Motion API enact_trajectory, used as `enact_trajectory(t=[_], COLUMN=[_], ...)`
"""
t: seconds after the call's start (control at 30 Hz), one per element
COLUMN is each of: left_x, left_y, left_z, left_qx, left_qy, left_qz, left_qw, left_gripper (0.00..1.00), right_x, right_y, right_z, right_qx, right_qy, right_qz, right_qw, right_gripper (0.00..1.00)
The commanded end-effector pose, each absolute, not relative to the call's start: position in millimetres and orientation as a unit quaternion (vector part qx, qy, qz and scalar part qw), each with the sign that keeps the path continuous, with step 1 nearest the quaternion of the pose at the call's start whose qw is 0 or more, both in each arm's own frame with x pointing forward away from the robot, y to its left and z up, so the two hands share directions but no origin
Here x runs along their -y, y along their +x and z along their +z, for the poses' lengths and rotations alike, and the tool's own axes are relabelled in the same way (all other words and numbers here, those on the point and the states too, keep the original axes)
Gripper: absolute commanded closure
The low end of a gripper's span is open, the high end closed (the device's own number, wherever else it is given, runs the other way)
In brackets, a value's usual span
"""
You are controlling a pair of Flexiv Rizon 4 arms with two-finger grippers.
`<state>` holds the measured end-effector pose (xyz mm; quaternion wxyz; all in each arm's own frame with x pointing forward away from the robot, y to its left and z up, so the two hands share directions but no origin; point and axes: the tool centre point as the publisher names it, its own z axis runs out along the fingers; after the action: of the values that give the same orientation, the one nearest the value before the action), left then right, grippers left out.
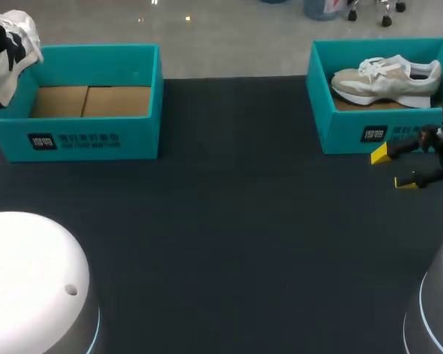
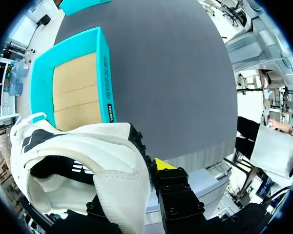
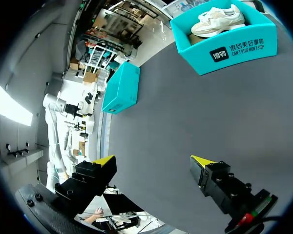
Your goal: Take the shoe out of the shoebox, open the shoe tongue, remove and reinsert the insole, then place the shoe into the shoebox
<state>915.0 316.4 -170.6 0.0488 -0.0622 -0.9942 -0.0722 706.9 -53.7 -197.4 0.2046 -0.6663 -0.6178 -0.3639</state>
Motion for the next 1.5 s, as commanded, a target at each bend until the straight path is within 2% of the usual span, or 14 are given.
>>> enact_trajectory(t=[0.03, 0.53, 0.8, 1.13, 1.3, 1.5], left_x=[-316.9, -310.5, -323.7, -333.5, -332.4, -334.6], left_y=[918.2, 920.0, 950.9, 979.4, 987.5, 995.3], left_z=[-169.9, -170.3, -174.1, -189.4, -192.4, -198.5], left_qx=[0.994, 0.993, 0.993, 0.987, 0.97, 0.849], left_qy=[-0.063, -0.07, -0.092, -0.129, -0.226, -0.517], left_qz=[-0.072, -0.079, -0.071, -0.085, -0.084, -0.091], left_qw=[0.052, 0.052, 0.025, 0.04, 0.042, 0.063], left_gripper=[1.0, 1.0, 1.0, 1.0, 1.0, 1.0], right_x=[53.1, 53.1, 53.1, 53.1, 53.1, 53.1], right_y=[706.2, 706.2, 706.2, 706.2, 706.2, 706.2], right_z=[-197.5, -197.5, -197.5, -197.5, -197.5, -197.5], right_qx=[0.618, 0.618, 0.618, 0.618, 0.618, 0.618], right_qy=[-0.668, -0.668, -0.668, -0.668, -0.668, -0.668], right_qz=[-0.363, -0.363, -0.363, -0.363, -0.363, -0.363], right_qw=[0.203, 0.203, 0.203, 0.203, 0.203, 0.203], right_gripper=[0.0, 0.0, 0.0, 0.0, 0.0, 0.0])
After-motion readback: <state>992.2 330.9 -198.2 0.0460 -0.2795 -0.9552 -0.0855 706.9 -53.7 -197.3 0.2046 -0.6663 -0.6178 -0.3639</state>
